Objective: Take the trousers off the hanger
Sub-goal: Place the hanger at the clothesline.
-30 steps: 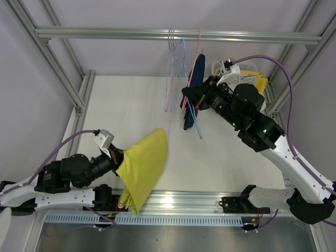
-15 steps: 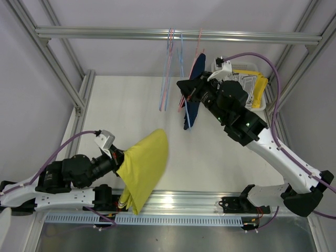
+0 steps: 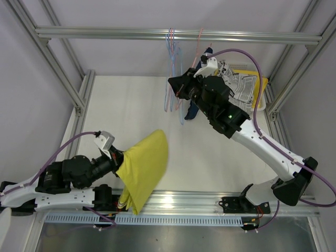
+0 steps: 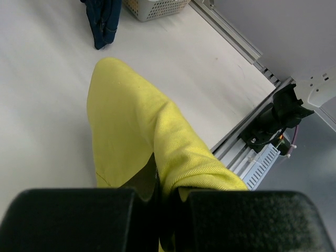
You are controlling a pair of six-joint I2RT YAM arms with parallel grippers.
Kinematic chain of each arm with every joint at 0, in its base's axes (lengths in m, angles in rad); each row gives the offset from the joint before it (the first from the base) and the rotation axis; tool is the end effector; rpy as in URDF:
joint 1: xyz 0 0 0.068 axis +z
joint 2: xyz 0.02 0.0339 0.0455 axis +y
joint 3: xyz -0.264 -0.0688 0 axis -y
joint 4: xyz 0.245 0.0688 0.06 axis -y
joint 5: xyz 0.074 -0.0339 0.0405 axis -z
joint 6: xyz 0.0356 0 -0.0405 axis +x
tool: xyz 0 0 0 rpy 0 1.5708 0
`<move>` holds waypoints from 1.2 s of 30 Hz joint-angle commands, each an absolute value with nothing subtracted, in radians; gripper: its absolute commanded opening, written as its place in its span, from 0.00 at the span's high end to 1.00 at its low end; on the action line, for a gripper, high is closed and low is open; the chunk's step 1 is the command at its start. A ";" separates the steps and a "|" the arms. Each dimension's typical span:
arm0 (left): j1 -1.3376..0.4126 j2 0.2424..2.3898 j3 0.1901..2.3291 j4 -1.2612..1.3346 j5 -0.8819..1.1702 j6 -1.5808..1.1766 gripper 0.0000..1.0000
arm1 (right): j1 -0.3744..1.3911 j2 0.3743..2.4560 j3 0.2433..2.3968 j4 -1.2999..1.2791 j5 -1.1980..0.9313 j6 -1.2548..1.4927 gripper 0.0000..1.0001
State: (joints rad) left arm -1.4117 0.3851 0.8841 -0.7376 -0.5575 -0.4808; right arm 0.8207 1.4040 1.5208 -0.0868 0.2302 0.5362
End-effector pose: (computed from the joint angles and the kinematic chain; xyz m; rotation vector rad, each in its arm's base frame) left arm 0.0286 -0.0592 0.3580 0.4486 1.8002 -0.8511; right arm 0.2249 0.2294 0.4652 -0.0382 1.6112 0.8909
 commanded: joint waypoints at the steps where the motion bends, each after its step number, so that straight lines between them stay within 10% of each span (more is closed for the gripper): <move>1: -1.416 0.367 0.891 -0.635 -0.583 -0.491 0.99 | 0.816 1.402 1.574 -0.012 0.264 0.500 1.00; 36: -1.416 0.365 0.848 -0.624 -0.591 -0.463 0.99 | 0.678 1.515 1.589 0.101 0.133 0.607 1.00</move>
